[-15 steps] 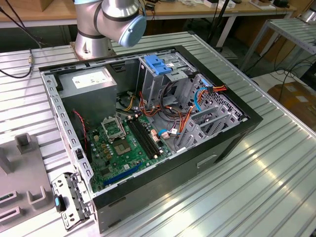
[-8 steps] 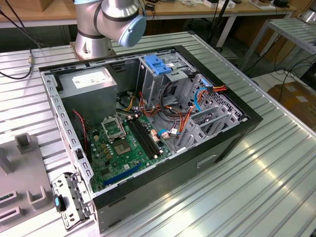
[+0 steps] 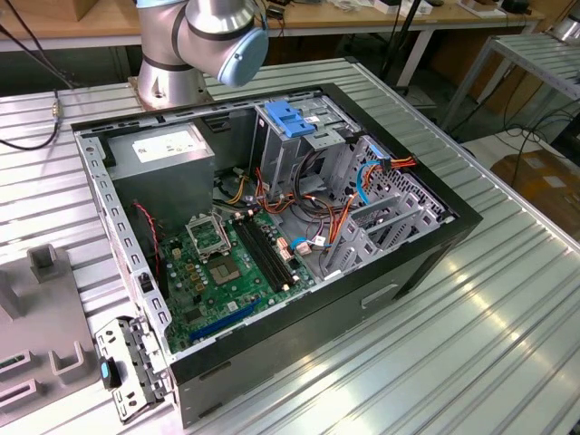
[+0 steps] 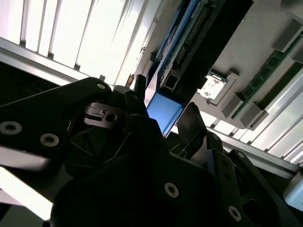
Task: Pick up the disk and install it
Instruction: 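Pick up the disk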
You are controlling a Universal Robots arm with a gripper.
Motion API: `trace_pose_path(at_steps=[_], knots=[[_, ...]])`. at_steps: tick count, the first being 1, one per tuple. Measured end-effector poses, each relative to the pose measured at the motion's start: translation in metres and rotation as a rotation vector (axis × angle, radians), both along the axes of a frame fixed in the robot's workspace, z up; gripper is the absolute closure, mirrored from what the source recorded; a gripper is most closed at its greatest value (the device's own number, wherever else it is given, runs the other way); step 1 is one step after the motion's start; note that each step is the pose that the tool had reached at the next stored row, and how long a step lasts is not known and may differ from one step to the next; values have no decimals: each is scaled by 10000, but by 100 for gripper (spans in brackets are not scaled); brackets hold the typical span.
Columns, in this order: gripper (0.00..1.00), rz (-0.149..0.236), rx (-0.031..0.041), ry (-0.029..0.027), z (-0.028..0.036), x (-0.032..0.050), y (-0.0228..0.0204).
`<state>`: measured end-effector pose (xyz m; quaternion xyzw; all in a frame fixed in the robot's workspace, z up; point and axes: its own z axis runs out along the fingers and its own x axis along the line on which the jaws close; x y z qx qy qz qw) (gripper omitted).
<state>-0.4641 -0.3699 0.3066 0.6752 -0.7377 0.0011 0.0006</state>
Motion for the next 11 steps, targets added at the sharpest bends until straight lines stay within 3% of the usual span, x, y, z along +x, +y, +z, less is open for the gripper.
trace_pose_path(at_steps=[3,6,11], knots=[[46,53,31,0,-51,-1,0],[46,58,143,0,-76,-4,0],[46,57,152,-2,-85,-4,0]])
